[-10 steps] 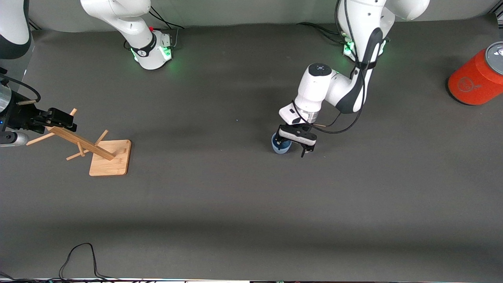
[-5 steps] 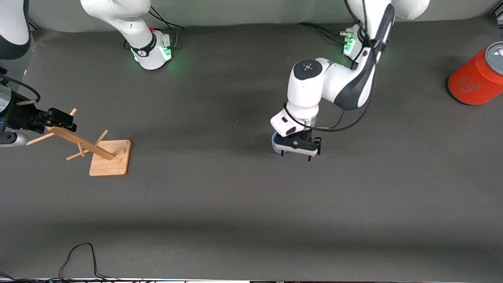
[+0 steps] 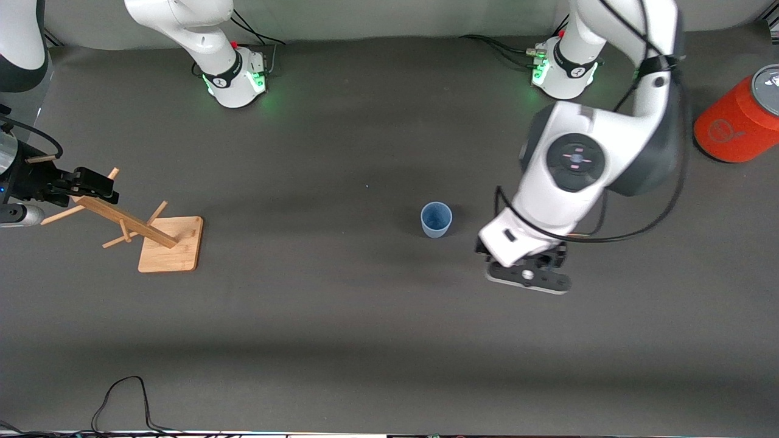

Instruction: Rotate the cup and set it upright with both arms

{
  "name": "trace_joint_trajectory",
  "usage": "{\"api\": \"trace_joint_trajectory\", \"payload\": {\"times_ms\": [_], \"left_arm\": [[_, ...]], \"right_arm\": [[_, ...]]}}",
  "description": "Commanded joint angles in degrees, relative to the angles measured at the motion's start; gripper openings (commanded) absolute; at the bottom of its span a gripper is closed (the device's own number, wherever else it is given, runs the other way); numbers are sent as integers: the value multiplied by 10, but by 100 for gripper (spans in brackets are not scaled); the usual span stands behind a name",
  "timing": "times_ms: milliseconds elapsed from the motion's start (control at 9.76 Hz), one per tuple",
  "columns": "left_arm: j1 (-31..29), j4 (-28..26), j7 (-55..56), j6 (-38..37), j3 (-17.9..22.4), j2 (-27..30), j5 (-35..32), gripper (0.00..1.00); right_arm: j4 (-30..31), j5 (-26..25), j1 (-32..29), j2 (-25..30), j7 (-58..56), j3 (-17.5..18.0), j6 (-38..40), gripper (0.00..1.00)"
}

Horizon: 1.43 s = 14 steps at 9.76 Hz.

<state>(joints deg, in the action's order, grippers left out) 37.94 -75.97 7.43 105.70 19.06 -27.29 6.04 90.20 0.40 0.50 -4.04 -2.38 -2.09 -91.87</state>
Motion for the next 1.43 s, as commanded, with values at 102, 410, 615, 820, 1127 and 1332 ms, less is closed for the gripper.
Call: {"api": "trace_joint_trajectory", "payload": {"times_ms": [102,410,615,820,1127,1332], "left_arm": [[-40,8,-51,-95,1,57,2,100],[-66,-57,-51,-103,1,114,-4,100],[-135,-89,-44,-96,-46,144,-32,100],[-244,-116,-42,-98,-140,177,-59,100],[-335,-218,-34,-94,-192,266,-74,100],[-349,-299,-32,-63,-192,335,-89,100]], "right_arm": [[0,-2,2,3,-6,-3,-1,100],[-5,-1,2,4,-3,-3,-2,100],[-5,0,2,4,-2,-3,-2,100],[-5,1,2,4,1,-4,-2,100],[-5,2,2,4,14,-4,-2,100],[-5,3,2,4,15,-4,-2,100]]}}
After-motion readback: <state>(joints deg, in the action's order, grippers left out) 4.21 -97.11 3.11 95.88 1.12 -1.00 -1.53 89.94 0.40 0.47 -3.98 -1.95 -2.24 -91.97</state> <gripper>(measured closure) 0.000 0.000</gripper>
